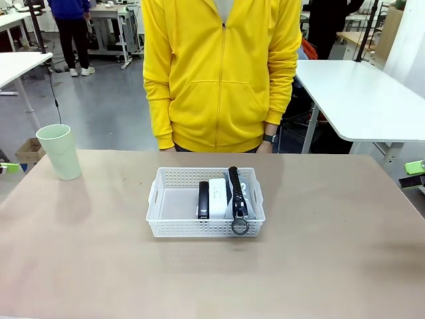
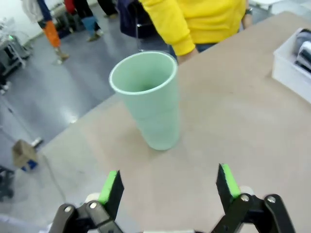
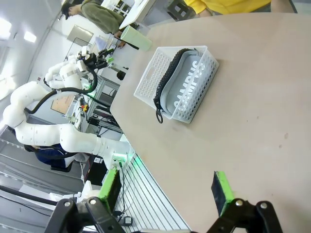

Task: Efficiently arrange items inside the basket to fit them all.
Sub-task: Pick up the Reusable plastic cup and place it inside the Organizing basket.

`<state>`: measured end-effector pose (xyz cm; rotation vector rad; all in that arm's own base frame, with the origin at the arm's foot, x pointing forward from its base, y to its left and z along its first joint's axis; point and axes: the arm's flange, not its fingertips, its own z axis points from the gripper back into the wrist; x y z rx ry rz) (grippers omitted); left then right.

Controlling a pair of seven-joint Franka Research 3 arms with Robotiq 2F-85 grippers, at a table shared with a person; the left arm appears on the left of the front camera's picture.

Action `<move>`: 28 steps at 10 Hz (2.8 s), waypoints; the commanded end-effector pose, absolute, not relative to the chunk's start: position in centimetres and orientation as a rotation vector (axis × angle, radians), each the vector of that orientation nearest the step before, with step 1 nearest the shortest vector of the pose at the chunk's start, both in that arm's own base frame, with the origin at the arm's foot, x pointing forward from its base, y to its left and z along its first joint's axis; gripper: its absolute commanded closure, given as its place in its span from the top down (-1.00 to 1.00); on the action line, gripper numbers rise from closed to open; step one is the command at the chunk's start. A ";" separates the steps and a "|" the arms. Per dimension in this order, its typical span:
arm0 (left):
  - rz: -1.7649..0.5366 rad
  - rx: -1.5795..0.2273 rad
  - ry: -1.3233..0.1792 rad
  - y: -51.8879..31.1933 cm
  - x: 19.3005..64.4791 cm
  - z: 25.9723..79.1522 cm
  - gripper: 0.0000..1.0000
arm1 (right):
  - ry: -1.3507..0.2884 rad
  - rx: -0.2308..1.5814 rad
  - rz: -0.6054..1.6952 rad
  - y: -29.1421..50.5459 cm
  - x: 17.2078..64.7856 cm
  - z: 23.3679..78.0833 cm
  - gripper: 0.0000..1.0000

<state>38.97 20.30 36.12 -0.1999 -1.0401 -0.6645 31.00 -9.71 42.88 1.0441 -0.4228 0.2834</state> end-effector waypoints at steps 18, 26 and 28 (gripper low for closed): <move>-0.796 -0.332 -1.129 18.0 51.3 24.4 1.00 | -0.424 1.063 0.262 -9.6 31.0 43.3 1.00; -0.681 -0.565 -1.288 18.5 51.8 25.1 1.00 | -0.424 1.063 0.262 -9.6 31.0 43.3 1.00; -0.679 -0.577 -1.290 18.1 52.6 25.2 1.00 | -0.424 1.063 0.262 -9.6 31.0 43.3 1.00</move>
